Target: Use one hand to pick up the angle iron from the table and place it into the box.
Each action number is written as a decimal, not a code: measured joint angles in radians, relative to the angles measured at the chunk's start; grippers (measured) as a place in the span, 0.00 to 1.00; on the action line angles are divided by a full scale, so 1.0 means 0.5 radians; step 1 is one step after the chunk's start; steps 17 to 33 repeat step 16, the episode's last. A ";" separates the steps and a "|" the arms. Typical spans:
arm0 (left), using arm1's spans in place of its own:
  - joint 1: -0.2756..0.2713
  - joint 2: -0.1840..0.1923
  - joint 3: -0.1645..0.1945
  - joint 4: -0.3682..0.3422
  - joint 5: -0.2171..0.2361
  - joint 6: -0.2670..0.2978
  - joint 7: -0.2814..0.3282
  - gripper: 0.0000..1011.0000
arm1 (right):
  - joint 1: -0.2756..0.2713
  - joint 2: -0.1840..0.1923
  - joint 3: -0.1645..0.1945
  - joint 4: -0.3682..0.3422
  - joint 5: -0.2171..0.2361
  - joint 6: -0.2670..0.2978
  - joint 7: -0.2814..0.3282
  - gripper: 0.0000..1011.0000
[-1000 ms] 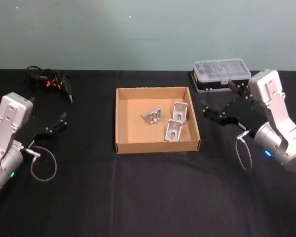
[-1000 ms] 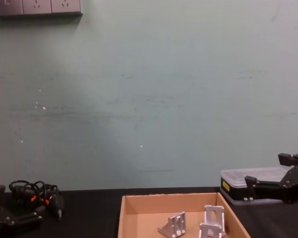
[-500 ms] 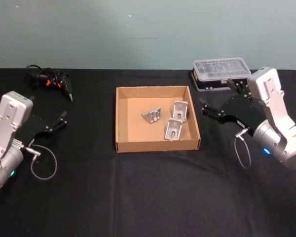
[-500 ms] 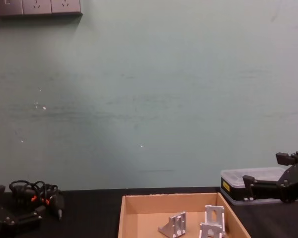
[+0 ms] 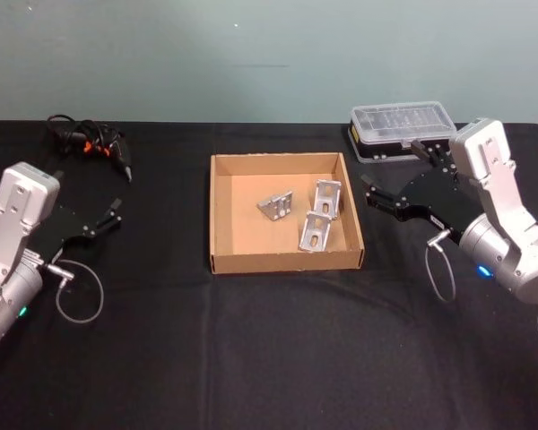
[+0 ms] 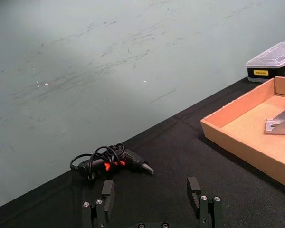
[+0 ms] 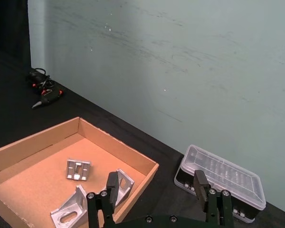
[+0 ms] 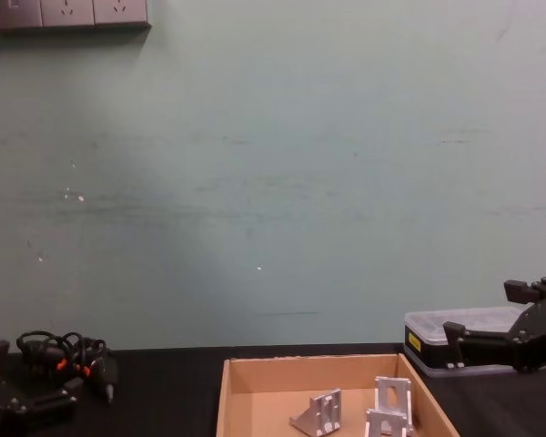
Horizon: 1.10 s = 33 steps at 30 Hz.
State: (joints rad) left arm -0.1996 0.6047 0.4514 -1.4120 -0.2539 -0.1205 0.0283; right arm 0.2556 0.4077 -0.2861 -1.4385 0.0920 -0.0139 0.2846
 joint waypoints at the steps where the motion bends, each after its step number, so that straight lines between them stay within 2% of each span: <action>1: 0.000 0.000 0.000 0.000 0.000 0.000 0.000 0.99 | 0.000 0.000 0.000 0.000 0.000 0.000 0.000 0.99; 33: 0.000 0.000 0.000 0.000 0.000 0.000 0.000 0.99 | 0.002 0.000 -0.001 0.002 0.000 -0.001 0.003 0.99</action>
